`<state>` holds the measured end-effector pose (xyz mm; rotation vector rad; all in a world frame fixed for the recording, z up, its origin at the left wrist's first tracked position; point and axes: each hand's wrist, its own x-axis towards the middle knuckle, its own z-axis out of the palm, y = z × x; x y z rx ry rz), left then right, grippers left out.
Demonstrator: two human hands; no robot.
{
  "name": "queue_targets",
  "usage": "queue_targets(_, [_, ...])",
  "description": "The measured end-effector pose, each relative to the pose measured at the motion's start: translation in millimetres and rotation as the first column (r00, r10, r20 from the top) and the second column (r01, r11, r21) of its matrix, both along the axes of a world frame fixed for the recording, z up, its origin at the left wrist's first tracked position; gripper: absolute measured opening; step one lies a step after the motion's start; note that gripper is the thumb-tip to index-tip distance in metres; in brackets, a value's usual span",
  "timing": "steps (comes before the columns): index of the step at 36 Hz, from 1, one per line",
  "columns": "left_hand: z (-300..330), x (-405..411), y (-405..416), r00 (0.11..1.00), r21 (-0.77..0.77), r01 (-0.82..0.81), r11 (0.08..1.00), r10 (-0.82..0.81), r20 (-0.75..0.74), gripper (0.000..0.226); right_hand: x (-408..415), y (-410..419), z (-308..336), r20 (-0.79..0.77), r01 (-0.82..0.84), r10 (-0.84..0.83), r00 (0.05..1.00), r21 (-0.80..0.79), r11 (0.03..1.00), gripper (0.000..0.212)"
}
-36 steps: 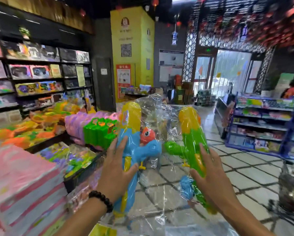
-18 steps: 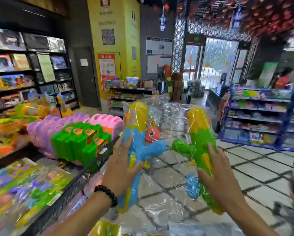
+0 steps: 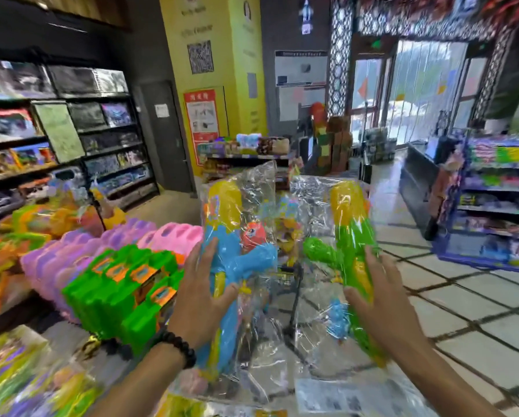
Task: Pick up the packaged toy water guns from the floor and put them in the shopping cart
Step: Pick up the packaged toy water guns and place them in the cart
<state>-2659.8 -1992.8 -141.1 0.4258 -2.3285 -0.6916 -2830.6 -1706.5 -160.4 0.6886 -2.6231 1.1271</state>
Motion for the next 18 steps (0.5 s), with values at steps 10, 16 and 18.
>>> queue_targets(10, [-30,-144,-153,0.996,0.107,-0.053,0.993,0.060,-0.068,0.095,-148,-137,-21,0.038,0.002,-0.004,0.999,0.052,0.999,0.088])
queue_targets(16, [-38,-260,-253,0.999,0.156,0.019,0.988,-0.011,-0.049,0.094,-240,-222,-17,0.040,0.052,-0.054,0.998,0.059,0.997,0.089])
queue_targets(18, [-36,-301,-280,0.998,0.157,0.037,0.987,-0.028,-0.063,0.092,-268,-244,-13,0.023,0.067,-0.068,0.997,0.046,0.997,0.088])
